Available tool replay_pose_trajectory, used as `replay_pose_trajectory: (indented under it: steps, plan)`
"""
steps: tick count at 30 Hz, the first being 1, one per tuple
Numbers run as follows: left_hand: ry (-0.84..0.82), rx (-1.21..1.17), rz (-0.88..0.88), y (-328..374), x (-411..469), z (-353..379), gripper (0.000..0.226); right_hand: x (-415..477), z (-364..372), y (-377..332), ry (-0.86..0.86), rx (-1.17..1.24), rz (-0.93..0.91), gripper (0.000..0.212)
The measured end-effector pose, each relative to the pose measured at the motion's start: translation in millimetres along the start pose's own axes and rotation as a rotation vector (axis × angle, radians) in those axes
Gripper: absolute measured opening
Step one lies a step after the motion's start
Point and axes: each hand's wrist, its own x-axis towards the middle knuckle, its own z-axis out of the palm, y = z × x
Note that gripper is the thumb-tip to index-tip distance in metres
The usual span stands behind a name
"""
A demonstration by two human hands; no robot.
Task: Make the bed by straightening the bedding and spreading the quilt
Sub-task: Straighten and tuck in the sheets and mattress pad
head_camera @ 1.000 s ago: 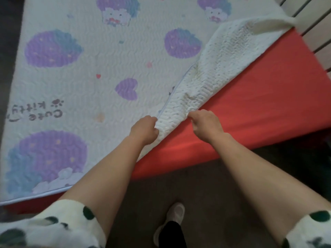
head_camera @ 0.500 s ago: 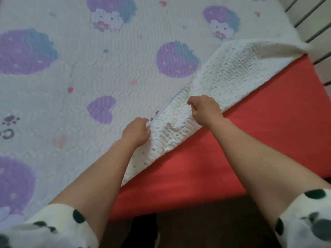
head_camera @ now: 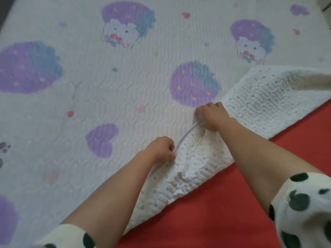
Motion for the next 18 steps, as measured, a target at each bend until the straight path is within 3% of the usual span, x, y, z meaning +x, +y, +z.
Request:
replay_pose_trajectory:
  steps: [10, 13, 18]
  plan:
    - [-0.239, -0.141, 0.108, 48.6, -47.0, 9.3, 0.029, -59.2, -21.6, 38.9, -0.147, 0.05, -0.061, 0.014]
    - [-0.296, -0.192, 0.1, 66.9, -75.0, 29.1, 0.024, -100.5, -18.2, 52.7, -0.113, -0.017, -0.149, 0.011]
    - [-0.303, -0.131, 0.111, 95.8, -123.2, 92.4, 0.03, -203.2, 4.6, 70.2, -0.21, 0.01, -0.225, 0.016]
